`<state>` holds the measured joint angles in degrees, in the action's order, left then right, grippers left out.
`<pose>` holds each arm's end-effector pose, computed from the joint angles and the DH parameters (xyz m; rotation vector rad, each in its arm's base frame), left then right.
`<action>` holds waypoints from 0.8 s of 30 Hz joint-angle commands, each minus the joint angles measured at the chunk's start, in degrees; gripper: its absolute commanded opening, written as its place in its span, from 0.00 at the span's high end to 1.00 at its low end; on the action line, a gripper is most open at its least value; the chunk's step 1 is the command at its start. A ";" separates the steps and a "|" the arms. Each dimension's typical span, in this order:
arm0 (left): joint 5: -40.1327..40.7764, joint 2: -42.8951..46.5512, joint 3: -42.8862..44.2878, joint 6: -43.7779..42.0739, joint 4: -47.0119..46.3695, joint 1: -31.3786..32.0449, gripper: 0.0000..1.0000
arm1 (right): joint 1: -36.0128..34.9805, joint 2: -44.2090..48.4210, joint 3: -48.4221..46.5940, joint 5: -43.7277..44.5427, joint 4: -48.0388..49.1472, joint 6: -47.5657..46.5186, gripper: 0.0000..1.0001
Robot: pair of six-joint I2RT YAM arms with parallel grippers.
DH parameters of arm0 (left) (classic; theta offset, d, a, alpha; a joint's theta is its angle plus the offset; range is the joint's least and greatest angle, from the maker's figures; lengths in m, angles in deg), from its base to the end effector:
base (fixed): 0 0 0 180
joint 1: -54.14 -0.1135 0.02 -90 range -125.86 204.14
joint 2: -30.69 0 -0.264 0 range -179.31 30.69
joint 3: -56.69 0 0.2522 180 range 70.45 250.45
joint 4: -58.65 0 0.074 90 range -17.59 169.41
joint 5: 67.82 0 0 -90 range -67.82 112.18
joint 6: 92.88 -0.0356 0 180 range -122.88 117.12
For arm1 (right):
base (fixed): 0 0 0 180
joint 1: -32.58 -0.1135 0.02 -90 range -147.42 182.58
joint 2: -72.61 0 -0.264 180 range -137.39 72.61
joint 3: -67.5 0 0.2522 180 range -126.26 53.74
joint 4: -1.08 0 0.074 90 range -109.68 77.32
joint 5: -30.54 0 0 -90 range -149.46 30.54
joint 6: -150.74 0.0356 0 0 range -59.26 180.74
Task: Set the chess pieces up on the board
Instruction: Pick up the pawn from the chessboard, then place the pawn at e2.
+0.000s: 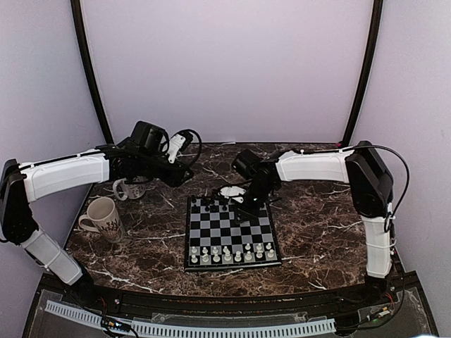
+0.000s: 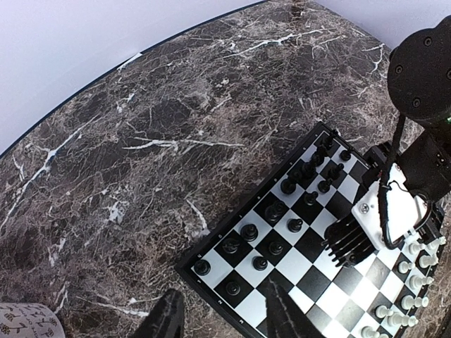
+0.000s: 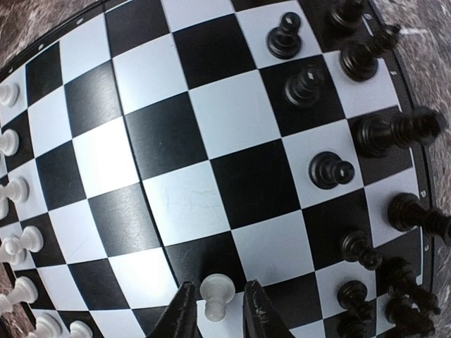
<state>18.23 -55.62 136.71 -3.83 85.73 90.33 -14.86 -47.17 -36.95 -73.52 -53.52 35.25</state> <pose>0.2771 -0.2058 0.2891 0.7335 2.0561 -0.4277 0.2855 0.3237 0.1740 -1.7211 2.2256 0.4353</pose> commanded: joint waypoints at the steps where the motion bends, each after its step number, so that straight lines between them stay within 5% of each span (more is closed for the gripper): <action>1: -1.02 1.14 -0.17 0.25 -0.59 0.11 0.58 | -0.30 -0.85 -1.67 -2.03 -1.43 0.45 0.83; 8: -1.09 0.61 -0.17 0.16 -0.64 0.11 0.58 | -0.38 1.94 0.43 -4.56 -1.05 -0.09 0.92; 24: -0.40 -0.18 -0.17 -0.30 -0.66 0.11 0.59 | -5.47 6.42 6.68 -9.51 -2.55 -4.60 0.92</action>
<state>18.10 -55.66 136.71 -3.85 85.73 90.33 -19.06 -42.52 -31.56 -81.80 -55.14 32.27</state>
